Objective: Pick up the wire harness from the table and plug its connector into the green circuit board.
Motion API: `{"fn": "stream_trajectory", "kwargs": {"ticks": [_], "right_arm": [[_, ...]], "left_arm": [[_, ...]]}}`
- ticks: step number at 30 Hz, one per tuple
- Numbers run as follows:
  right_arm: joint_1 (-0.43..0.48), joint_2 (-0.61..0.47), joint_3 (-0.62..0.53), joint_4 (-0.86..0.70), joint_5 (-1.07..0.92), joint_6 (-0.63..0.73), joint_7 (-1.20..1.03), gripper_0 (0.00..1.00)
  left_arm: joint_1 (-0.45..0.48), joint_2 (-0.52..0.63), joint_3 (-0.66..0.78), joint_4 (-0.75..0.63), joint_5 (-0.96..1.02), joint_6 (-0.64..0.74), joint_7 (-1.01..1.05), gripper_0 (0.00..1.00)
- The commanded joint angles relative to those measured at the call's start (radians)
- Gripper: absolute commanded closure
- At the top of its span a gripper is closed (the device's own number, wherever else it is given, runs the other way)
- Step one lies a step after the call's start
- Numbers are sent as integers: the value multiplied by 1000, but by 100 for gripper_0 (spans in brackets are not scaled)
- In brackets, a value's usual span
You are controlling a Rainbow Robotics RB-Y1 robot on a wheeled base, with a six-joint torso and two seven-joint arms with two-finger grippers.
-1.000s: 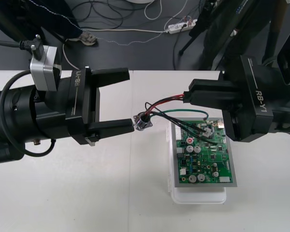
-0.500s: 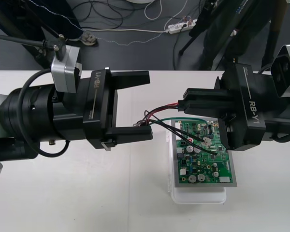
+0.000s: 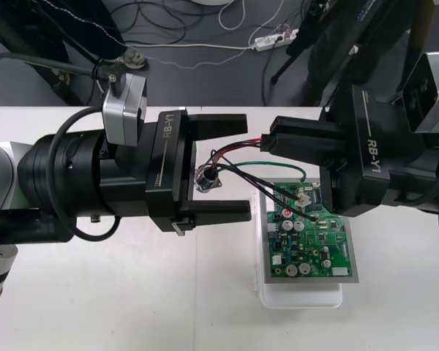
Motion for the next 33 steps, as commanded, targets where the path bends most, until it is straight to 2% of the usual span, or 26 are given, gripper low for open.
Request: {"fn": "stream_trajectory", "kwargs": {"ticks": [1,20,22,27,33], "right_arm": [[9,13,28,-39,-6,13,56,100],[23,9,34,-39,-25,13,81,100],[26,9,34,-39,-26,11,85,100],[29,9,34,-40,-25,7,87,100],[30,9,34,-40,-26,5,90,100]], "left_arm": [[-55,-18,-14,-33,-13,47,30,0],[-62,-18,-16,-33,-7,52,31,0],[-64,-18,-14,-33,-7,55,28,14],[-64,-18,-16,-33,-7,55,27,34],[-64,-18,-16,-33,-6,55,27,35]]}}
